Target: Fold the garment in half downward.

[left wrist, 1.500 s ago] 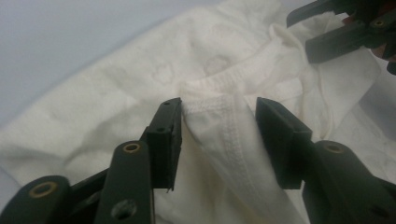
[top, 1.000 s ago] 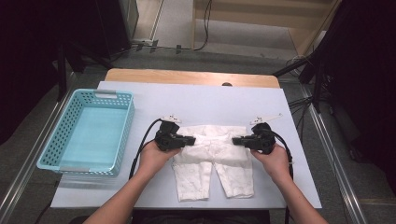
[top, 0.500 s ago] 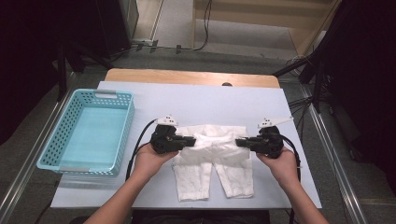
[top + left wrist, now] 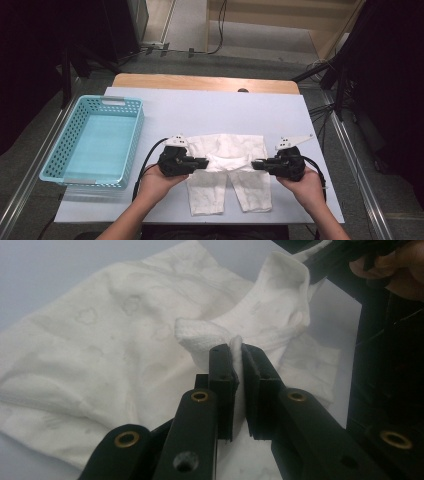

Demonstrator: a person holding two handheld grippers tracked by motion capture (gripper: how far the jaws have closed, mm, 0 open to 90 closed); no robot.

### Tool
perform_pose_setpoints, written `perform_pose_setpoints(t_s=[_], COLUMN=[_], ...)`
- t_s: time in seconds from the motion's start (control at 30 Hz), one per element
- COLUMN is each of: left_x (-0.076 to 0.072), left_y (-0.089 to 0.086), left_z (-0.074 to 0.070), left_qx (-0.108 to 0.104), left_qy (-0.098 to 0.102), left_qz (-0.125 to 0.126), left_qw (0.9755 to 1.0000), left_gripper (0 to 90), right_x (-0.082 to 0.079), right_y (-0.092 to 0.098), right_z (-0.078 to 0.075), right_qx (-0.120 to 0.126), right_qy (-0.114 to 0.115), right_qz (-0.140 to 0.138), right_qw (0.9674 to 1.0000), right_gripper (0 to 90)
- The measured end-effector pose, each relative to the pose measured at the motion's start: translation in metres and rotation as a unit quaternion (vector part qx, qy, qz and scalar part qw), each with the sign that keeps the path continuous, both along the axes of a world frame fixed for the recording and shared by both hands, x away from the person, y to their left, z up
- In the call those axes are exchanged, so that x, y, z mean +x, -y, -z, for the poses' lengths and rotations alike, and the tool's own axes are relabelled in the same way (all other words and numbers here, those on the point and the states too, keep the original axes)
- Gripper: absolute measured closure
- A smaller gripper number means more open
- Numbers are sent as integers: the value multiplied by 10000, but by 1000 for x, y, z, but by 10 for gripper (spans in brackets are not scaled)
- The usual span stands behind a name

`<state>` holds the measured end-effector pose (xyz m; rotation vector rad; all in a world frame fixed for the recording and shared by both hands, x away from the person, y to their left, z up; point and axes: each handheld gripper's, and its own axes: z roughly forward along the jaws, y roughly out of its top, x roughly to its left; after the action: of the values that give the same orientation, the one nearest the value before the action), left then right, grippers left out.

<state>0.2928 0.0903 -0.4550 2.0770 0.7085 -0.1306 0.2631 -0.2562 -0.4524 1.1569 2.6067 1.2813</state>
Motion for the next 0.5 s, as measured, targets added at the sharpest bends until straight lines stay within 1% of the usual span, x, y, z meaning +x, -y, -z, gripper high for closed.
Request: perform_pose_setpoints(t_s=[0.1,0.27,0.37,0.43,0.5], left_x=[-5,-12,-16,-19,-21], left_y=[1,1,0,0,0], left_z=[1,1,1,1,2], left_qx=[14,25,27,30,45], left_qy=[-16,-10,-23,-58,-94], left_qz=[56,109,123,151,183], left_qw=[10000,9999,9999,9999,9998], left_gripper=[839,840,840,838,817], right_x=[-6,-16,-22,-24,-27], right_y=[0,-1,-1,0,0], right_z=[2,5,6,7,7], right_qx=[-31,-137,-124,-108,-87], right_qy=[-60,-83,-150,-148,-173], right_qz=[-55,-178,-184,-211,-248], right_qw=[10000,9997,9996,9996,9995], right_gripper=[824,824,824,823,808])
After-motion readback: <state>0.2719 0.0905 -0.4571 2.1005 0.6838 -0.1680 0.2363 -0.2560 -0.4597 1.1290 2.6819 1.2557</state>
